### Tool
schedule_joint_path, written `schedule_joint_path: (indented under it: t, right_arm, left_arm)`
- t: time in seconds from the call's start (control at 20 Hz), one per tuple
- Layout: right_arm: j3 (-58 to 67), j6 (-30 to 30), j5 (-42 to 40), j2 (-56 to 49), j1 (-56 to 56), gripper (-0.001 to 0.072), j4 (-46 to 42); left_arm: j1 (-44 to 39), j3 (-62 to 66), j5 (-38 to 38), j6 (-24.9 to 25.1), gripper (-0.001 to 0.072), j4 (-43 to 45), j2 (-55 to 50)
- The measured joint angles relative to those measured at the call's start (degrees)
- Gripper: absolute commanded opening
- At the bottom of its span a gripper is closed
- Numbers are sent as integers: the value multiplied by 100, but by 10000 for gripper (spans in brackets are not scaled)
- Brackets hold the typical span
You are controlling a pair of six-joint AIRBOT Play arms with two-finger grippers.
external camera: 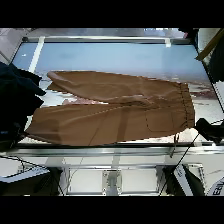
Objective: Fold the clothes and pants, and hang the long-sleeved shirts on hangers.
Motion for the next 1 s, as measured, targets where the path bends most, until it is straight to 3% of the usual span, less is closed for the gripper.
schedule_joint_path:
  t: [0.2,0.4,0.55,0.6,0.65,0.85,1.0]
  right_arm:
    - [-404,-295,-688,-688,0,314,964]
    - [-531,-216,-1204,-841,-114,314,844]
    - [-758,-313,-1093,-857,-649,295,638]
    - [-883,-501,-949,-835,-933,202,627]
    - [-966,-693,-868,-800,-1182,192,664]
    - [-931,-1491,-662,-667,-1880,198,1379]
    - [-636,-1716,-680,-629,-2059,210,1655]
  left_arm:
    - [0,0,13,2,16,0,15]
    - [0,0,-11,4,16,9,17]
    - [0,0,-24,4,15,17,17]
    - [0,0,-44,4,16,17,17]
    - [0,0,-57,4,16,17,17]
    - [0,0,-85,4,15,22,17]
    - [0,0,-96,4,16,22,17]
